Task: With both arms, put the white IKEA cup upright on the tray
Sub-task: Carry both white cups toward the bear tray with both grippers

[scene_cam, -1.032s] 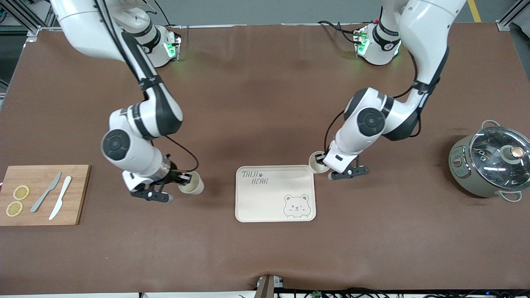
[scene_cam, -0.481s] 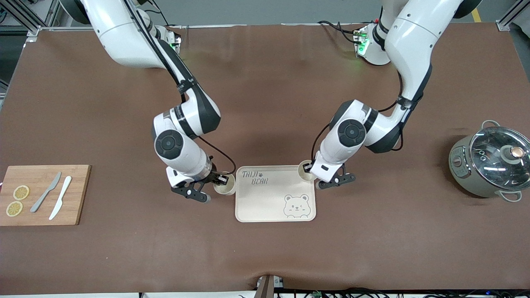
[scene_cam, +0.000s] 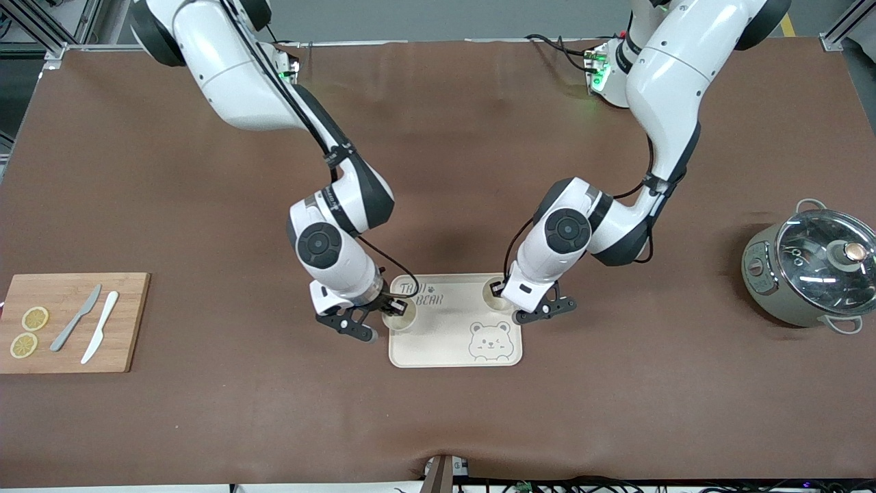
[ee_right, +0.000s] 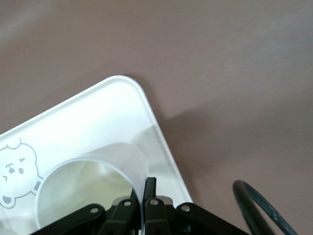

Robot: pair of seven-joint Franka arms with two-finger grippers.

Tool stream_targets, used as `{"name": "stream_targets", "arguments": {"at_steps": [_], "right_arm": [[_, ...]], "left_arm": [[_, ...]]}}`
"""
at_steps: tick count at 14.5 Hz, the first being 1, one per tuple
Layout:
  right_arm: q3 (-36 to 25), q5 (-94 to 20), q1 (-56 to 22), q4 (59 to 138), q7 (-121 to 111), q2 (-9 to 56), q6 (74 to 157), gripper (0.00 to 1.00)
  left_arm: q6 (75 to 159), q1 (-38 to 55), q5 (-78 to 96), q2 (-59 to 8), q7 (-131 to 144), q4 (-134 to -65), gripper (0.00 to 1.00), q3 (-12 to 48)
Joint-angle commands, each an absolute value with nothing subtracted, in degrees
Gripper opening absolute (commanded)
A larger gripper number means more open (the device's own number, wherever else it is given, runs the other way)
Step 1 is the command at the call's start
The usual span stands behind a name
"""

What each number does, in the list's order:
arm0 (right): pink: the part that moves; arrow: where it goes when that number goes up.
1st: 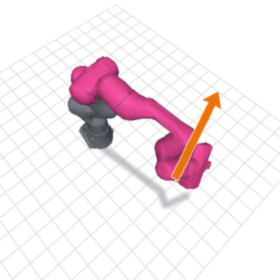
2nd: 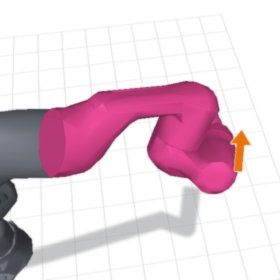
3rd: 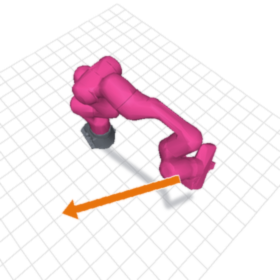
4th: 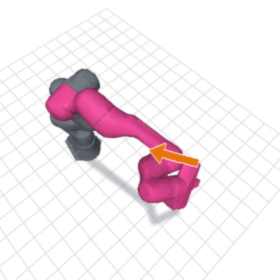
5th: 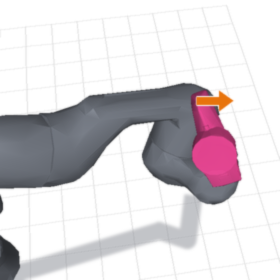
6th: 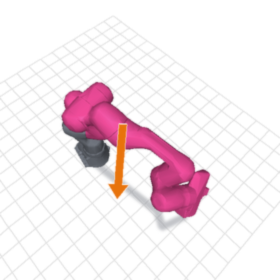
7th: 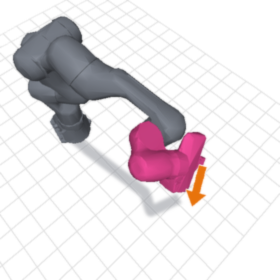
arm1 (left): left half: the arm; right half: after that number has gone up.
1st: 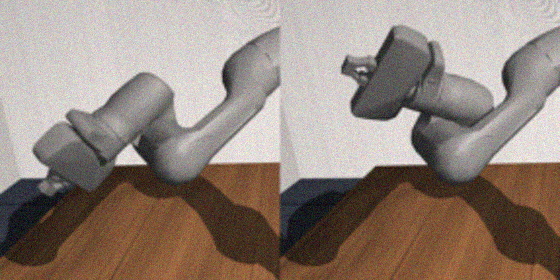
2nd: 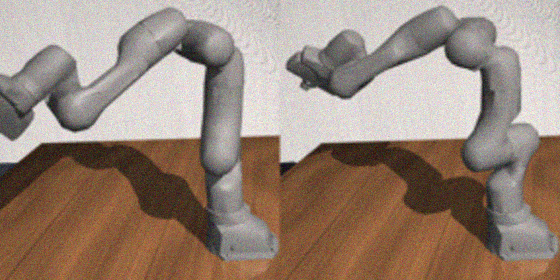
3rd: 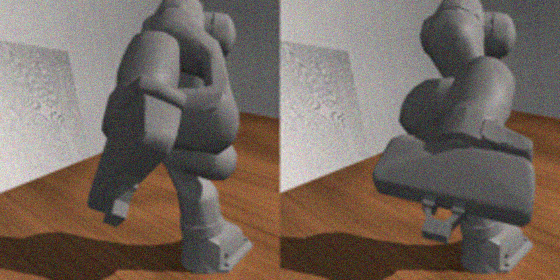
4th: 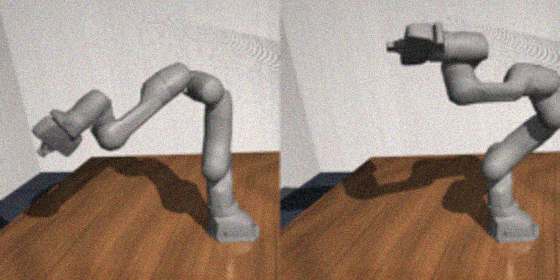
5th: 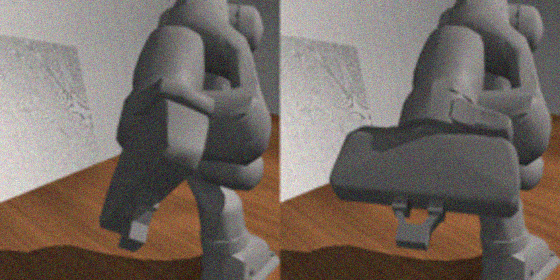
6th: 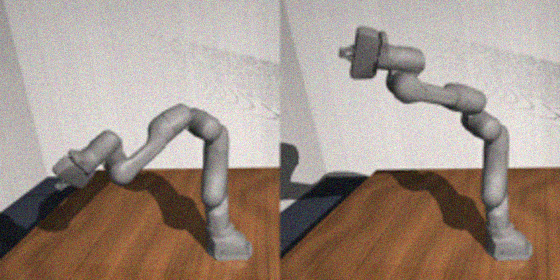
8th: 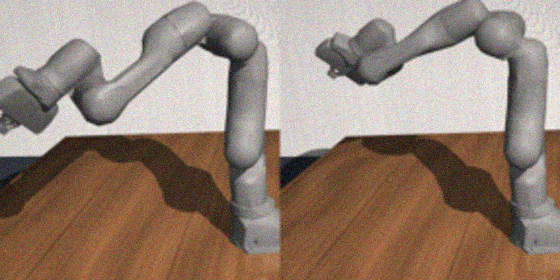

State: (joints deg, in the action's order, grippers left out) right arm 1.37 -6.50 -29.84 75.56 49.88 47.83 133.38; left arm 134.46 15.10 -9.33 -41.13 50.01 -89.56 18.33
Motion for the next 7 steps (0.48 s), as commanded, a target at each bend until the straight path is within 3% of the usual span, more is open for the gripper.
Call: {"name": "stream_targets", "arguments": {"at_steps": [1,7], "right_arm": [[0.7,-6.1,-31.3,72.5,52.1,51.1,135.3,0.0],[0.6,-6.1,-31.7,72.7,52.3,51.6,135.5,0.0]], "left_arm": [[133.9,16.5,-11.5,-43.0,51.6,-86.5,0.0,17.3],[137.5,21.4,-11.5,-44.6,52.5,-86.0,0.0,12.6]]}}
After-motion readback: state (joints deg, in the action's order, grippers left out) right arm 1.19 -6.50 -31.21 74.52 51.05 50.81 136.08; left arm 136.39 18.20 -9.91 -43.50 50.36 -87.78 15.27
